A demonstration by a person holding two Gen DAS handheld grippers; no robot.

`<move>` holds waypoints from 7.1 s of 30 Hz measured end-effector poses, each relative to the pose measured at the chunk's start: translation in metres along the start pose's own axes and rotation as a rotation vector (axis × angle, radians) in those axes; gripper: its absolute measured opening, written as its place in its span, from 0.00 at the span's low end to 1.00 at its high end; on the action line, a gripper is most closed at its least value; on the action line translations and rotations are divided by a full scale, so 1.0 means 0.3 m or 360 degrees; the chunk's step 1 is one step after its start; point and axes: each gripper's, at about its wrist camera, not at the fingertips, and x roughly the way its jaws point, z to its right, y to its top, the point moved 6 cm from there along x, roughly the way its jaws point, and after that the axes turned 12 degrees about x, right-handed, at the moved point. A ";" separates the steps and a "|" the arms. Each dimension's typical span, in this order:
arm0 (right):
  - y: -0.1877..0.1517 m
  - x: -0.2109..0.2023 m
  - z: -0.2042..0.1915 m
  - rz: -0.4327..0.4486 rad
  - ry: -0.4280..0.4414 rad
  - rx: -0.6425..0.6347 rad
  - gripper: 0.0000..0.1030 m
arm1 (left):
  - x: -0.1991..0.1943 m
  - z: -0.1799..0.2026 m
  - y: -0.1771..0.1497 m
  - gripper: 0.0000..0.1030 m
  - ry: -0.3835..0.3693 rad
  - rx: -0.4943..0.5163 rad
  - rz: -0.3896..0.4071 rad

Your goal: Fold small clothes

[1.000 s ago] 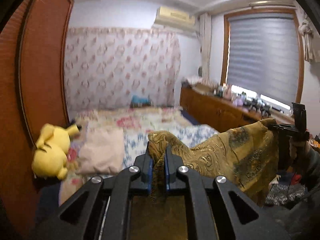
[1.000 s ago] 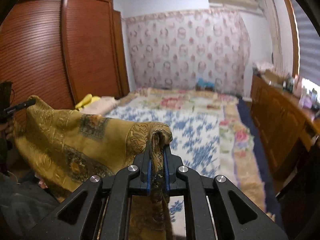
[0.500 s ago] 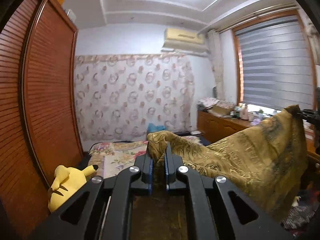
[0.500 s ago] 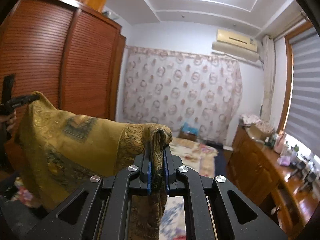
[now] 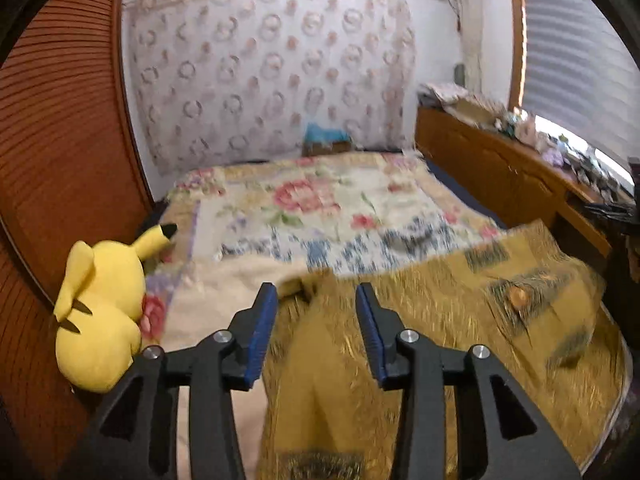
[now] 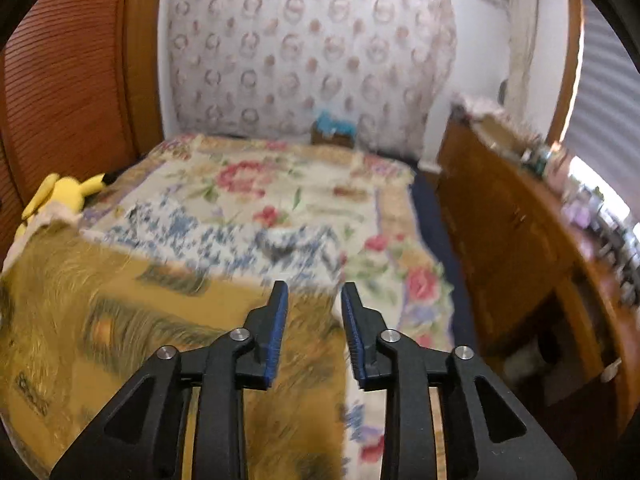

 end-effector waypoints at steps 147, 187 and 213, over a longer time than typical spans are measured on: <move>-0.729 -0.294 -0.234 -0.0148 0.0319 0.0006 0.50 | -0.325 0.192 -0.677 0.50 -0.0020 -0.0422 -0.0236; -0.786 -0.372 -0.139 -0.0099 0.0308 0.0037 0.58 | -0.411 0.770 -0.051 0.03 -0.0655 0.0062 0.0198; -0.838 -0.496 0.153 -0.0001 0.0255 0.0259 0.58 | -0.246 1.342 0.208 0.10 -0.0968 0.0425 0.0014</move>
